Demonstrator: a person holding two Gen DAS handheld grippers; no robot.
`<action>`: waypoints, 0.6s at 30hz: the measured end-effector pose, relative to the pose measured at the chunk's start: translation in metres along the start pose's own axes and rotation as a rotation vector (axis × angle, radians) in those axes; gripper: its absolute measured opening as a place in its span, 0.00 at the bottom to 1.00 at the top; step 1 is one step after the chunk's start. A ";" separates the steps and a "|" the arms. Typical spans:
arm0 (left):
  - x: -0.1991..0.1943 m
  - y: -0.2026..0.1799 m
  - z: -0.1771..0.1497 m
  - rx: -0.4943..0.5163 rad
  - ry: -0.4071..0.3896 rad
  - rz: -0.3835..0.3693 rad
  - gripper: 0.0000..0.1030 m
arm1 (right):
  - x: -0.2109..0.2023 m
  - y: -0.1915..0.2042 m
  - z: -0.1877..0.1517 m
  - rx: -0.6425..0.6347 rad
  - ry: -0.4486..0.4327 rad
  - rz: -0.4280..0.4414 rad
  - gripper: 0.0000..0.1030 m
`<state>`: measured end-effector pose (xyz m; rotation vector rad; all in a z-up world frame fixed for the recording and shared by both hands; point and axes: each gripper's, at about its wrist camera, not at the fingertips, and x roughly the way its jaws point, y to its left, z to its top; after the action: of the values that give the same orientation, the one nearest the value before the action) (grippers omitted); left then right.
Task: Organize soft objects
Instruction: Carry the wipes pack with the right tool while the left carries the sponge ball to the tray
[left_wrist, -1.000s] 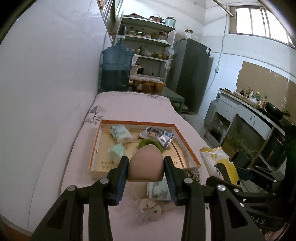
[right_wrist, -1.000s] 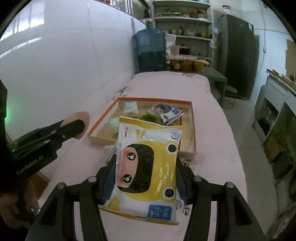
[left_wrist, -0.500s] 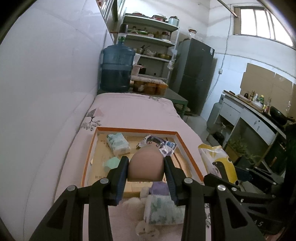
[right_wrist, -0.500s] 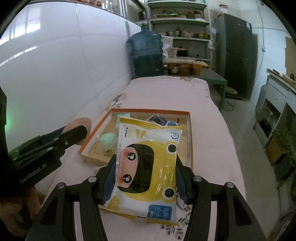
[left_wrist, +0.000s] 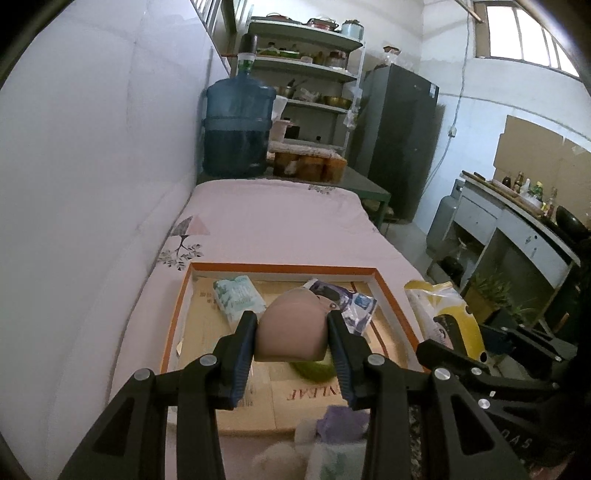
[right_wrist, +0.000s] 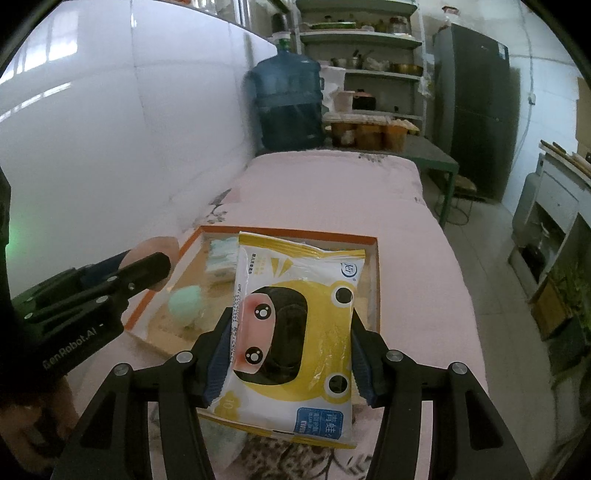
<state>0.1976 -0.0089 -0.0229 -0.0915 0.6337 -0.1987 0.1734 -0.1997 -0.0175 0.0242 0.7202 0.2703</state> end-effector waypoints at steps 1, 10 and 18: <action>0.004 0.000 0.001 -0.001 0.005 0.003 0.38 | 0.005 -0.003 0.002 0.001 0.004 0.000 0.56; 0.040 0.001 0.007 -0.001 0.051 0.013 0.38 | 0.043 -0.019 0.012 0.009 0.040 0.003 0.56; 0.066 0.005 0.006 -0.010 0.103 0.021 0.38 | 0.067 -0.027 0.016 -0.002 0.072 0.004 0.56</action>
<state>0.2541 -0.0183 -0.0569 -0.0848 0.7376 -0.1811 0.2379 -0.2074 -0.0522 0.0144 0.7914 0.2764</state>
